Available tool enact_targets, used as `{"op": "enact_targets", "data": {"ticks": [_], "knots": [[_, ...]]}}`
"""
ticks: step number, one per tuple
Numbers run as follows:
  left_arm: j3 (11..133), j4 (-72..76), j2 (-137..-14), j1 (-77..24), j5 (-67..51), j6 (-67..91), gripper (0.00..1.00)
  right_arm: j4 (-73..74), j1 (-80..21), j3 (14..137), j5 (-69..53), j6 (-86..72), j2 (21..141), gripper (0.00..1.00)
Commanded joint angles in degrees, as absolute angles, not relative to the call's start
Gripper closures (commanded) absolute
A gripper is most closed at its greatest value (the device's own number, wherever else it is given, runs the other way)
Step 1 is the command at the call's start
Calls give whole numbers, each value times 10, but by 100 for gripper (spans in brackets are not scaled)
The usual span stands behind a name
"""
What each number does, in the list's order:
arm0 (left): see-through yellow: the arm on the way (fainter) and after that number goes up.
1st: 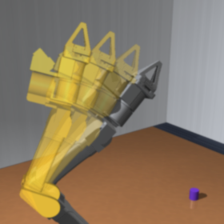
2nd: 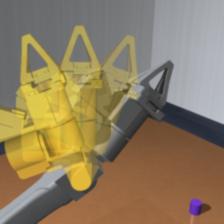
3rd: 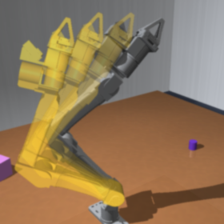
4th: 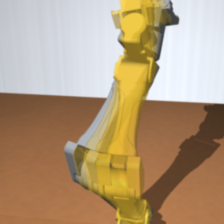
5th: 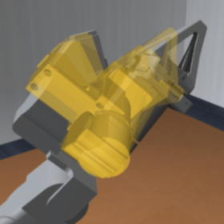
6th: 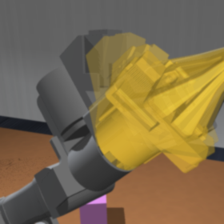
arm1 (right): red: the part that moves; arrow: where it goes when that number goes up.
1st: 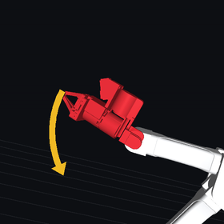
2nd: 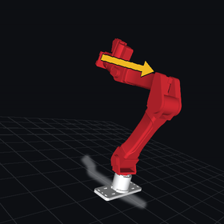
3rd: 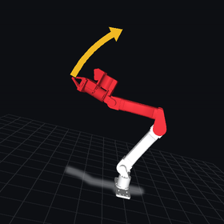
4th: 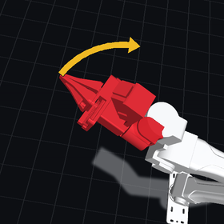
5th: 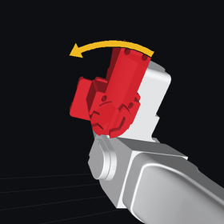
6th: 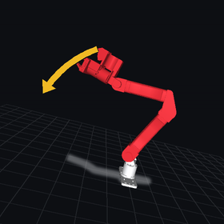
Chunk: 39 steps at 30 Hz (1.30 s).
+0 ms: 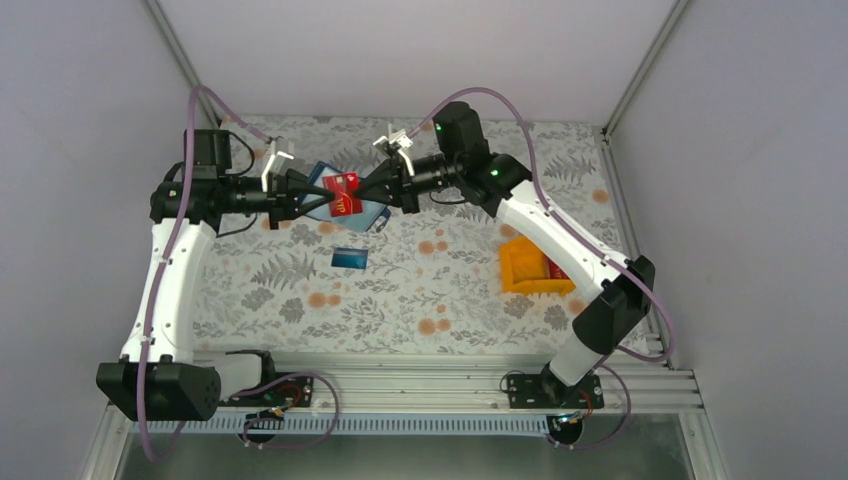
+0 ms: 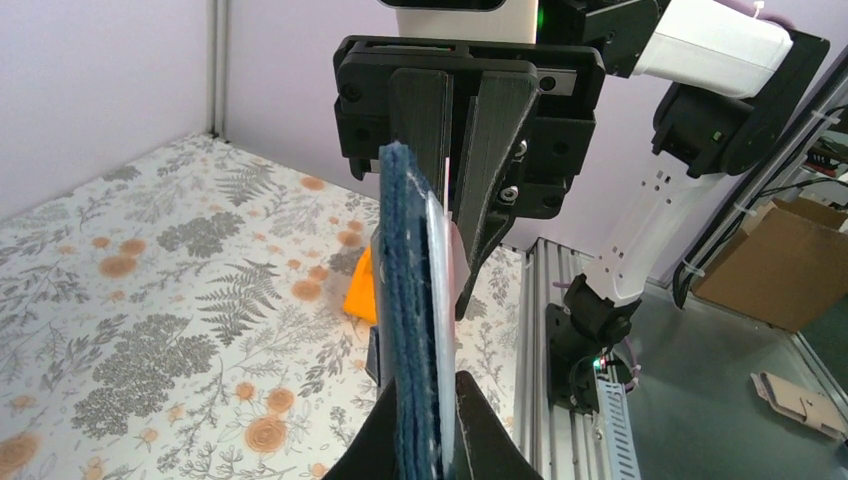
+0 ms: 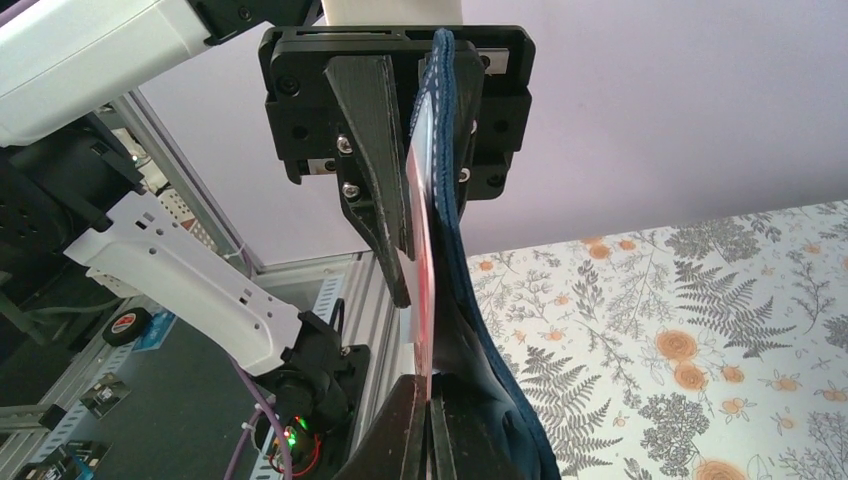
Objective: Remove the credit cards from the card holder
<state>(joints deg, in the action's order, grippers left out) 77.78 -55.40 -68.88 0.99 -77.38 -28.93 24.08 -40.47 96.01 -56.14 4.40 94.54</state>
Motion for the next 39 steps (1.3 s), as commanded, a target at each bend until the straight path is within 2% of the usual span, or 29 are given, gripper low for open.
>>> {"op": "enact_targets", "data": {"ticks": [1,7,11,14,20,25,32,39], "knots": [[793,-550,-680,11,-785,-288,92,262,-377,961,-543,51,925,96],[787,-531,-682,11,-765,-263,90,290,-358,955,-540,47,925,96],[786,-517,-683,11,-737,-249,97,326,-347,966,-531,50,933,96],[783,-486,-684,11,-658,-200,98,375,-326,979,-497,49,938,96],[787,-449,-706,12,-500,-158,98,467,-251,988,-335,8,947,96],[803,-440,-719,11,-496,-154,97,524,-189,979,-239,5,968,96],[798,-430,-727,11,-502,-156,98,590,-78,923,-226,23,976,96],[769,-420,-705,8,-493,-168,98,617,19,852,-155,51,913,96]]}}
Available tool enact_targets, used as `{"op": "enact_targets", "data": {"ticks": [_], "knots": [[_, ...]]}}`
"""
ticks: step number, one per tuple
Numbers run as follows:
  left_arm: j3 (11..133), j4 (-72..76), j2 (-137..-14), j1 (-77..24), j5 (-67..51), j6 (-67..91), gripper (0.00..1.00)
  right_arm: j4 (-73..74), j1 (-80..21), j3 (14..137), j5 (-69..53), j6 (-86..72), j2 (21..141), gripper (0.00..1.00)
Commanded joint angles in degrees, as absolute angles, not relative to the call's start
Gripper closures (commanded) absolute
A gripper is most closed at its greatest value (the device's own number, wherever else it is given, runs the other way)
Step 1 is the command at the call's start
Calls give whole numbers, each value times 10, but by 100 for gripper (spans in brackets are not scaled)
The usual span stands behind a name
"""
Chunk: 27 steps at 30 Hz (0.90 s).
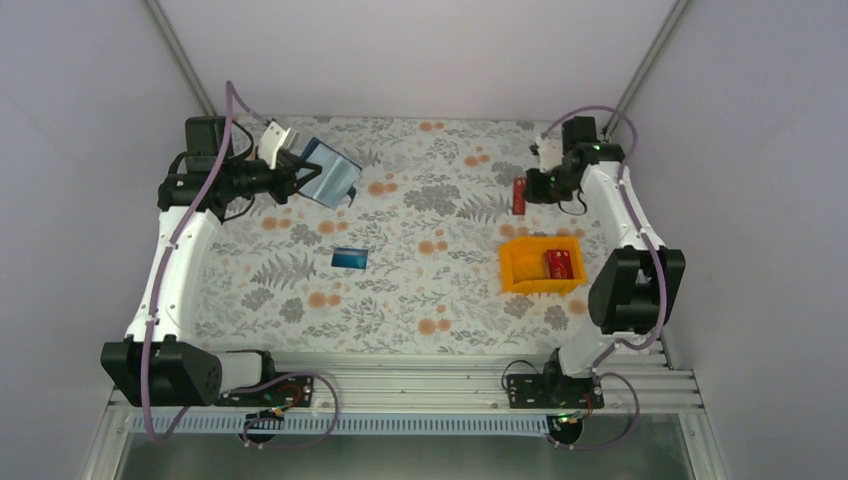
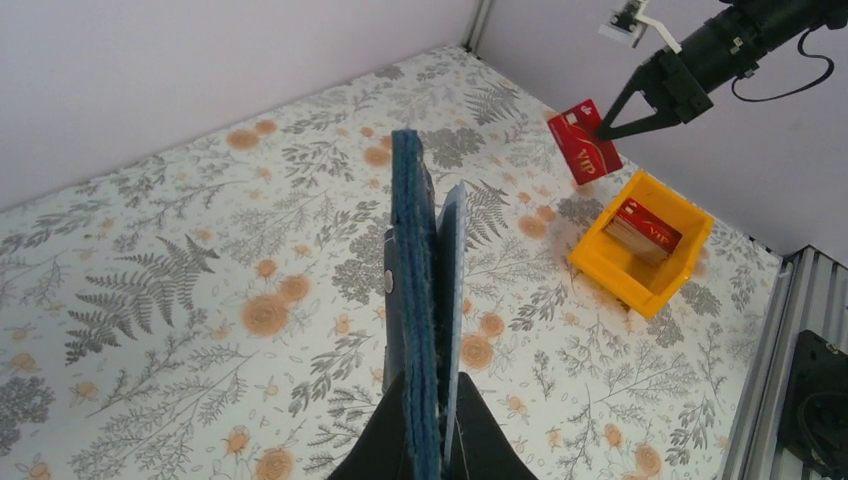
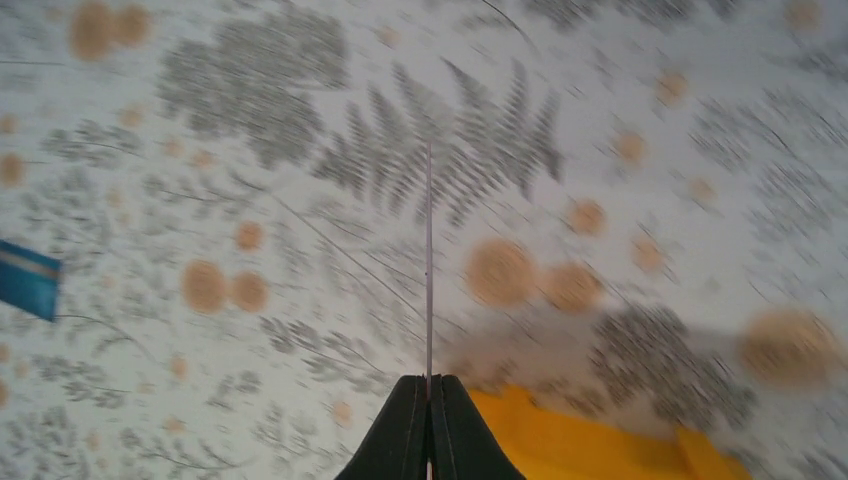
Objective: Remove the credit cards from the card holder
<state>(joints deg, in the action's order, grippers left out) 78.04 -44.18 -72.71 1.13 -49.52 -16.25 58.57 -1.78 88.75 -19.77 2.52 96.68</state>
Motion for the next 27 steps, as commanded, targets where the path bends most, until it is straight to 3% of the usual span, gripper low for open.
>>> {"op": "enact_targets", "data": {"ticks": [1,14,27], "knots": [[767,-420,-701,4,-488,-170,98,608,24,837,-160,61,900,96],[715,-387,-654,-51,-430,-182,98,573,26,681,-130,233,773,96],[709,-389,-642,-79,-414,-193,98,640,28,692,32,276,813,96]]}}
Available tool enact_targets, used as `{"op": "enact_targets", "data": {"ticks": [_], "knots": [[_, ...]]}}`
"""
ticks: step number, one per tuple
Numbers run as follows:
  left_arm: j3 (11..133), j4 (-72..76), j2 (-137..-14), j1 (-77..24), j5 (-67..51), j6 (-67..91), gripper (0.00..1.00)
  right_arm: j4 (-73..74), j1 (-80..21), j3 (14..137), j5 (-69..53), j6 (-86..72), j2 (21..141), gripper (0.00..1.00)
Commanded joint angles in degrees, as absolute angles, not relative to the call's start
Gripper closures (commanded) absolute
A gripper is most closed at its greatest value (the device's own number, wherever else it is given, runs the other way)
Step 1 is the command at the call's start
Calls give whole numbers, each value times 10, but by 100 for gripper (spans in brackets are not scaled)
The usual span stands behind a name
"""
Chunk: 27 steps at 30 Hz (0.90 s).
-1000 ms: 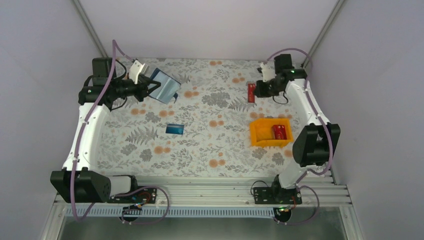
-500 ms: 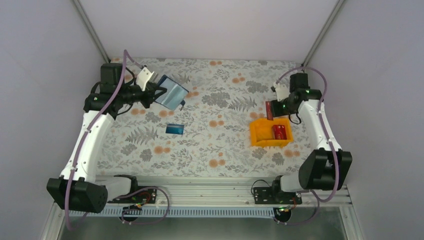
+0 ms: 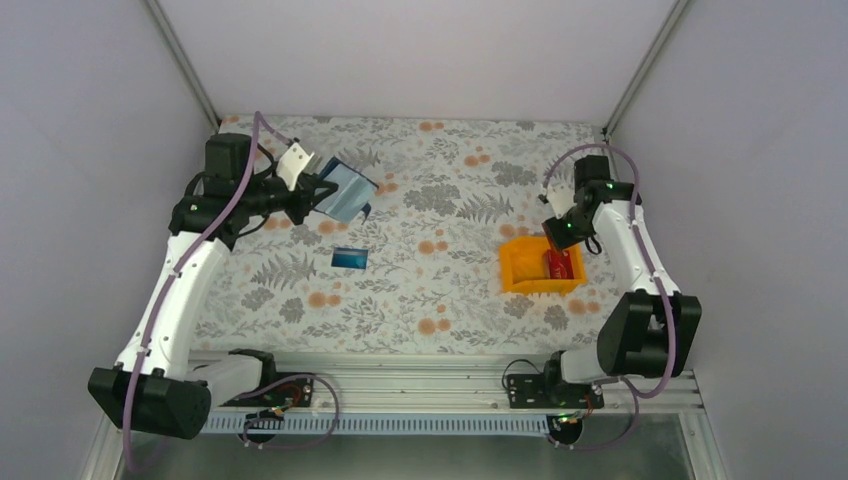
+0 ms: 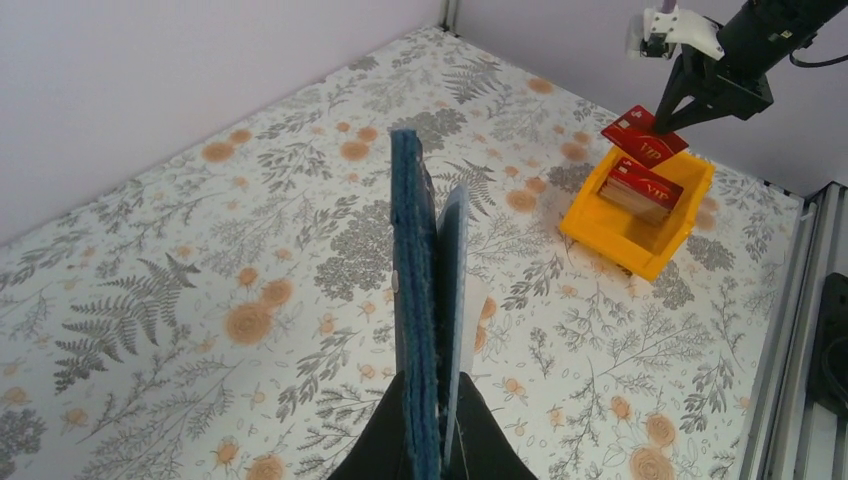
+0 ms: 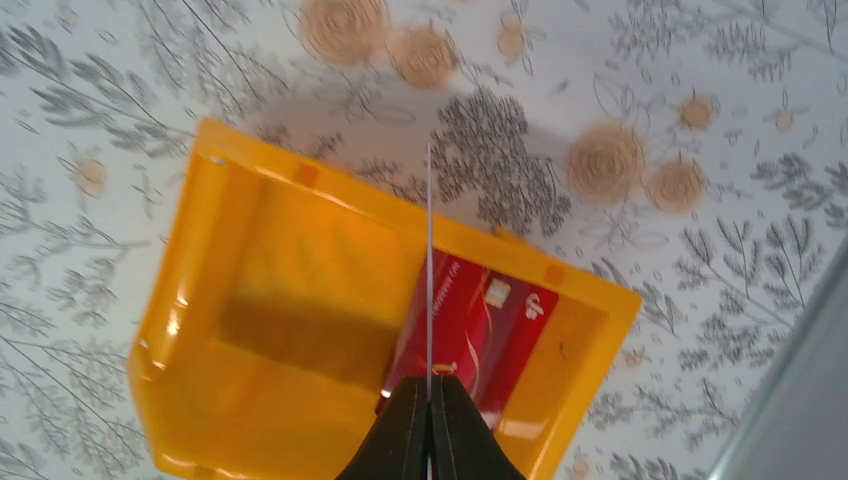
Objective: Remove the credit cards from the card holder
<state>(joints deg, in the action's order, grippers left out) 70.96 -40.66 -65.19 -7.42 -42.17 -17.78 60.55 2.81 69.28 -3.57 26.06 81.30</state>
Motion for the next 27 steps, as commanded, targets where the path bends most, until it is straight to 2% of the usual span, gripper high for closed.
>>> {"op": "enact_targets", "data": {"ticks": [1,9,27], "knots": [[710,-391,-642,-79,-411,-193,98,640,29,683,38,278,810,96],[707,-392,-648,-90,-413,-194,97,647,30,641,50,287,808,96],[708,-395,-660,-94,-407,-193,97,637,54,664,-14,299,861,96]]}}
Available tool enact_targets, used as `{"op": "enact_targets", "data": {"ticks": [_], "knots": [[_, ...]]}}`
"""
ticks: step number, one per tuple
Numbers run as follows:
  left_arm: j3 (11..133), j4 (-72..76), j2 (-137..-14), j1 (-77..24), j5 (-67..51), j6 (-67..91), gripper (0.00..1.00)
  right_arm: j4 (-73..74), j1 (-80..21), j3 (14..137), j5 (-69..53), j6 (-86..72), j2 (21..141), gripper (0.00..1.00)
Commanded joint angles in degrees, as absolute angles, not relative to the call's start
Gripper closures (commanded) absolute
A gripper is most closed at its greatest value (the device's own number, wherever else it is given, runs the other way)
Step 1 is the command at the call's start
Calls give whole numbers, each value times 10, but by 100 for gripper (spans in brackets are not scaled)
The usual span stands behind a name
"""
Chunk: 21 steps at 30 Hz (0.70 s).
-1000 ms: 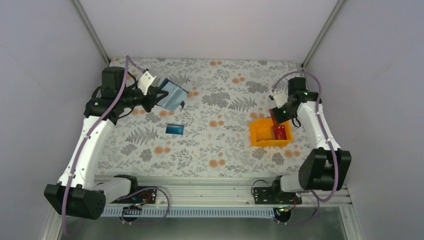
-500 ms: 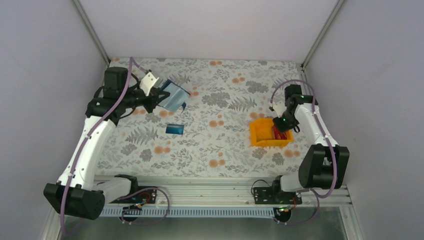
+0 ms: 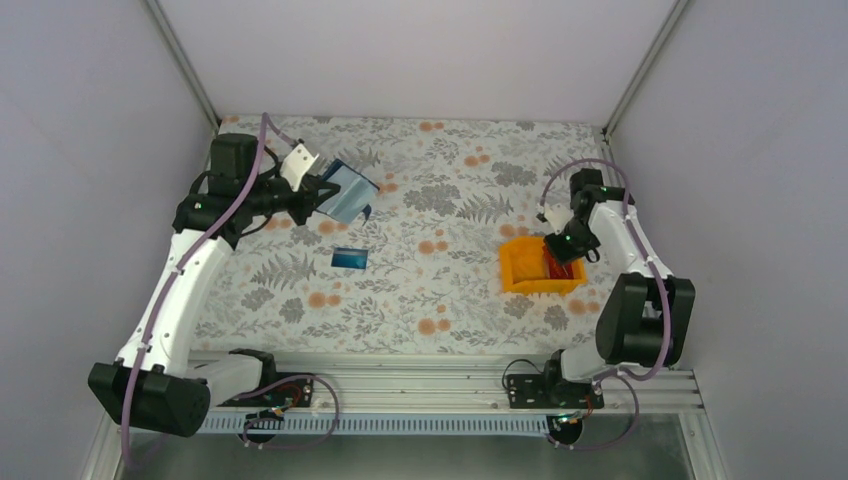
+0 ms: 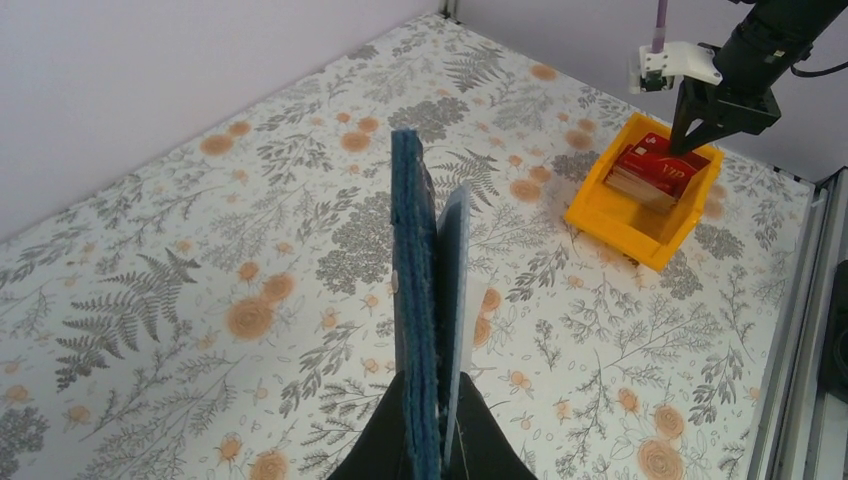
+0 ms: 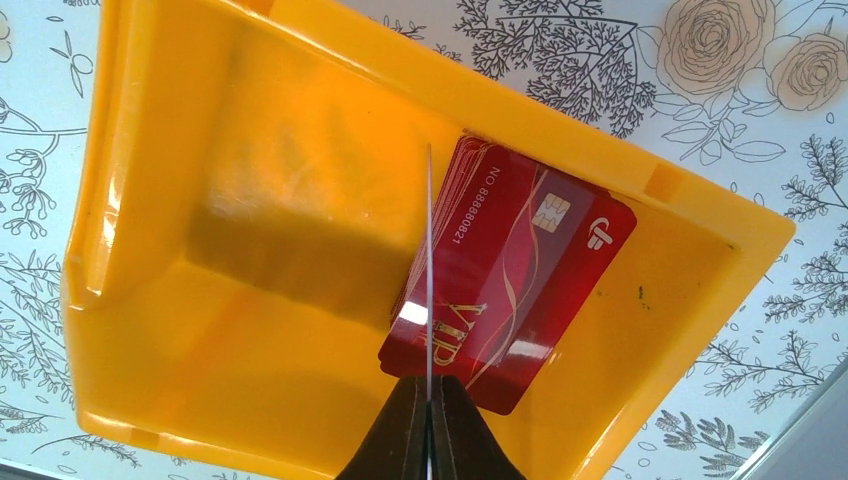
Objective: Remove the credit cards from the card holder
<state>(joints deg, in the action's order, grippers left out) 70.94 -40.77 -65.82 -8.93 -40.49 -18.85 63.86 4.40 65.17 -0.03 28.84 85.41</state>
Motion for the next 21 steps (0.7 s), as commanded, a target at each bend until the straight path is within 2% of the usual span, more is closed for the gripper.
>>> {"op": "enact_targets", "data": {"ticks": [1,21], "knots": [[707,-395,-661,-94,-409,-193,97,636,56,664,-16,299,862,96],[706,-400,-662,-96,-409,-195,97,613,91,651,-60,305,892,96]]}}
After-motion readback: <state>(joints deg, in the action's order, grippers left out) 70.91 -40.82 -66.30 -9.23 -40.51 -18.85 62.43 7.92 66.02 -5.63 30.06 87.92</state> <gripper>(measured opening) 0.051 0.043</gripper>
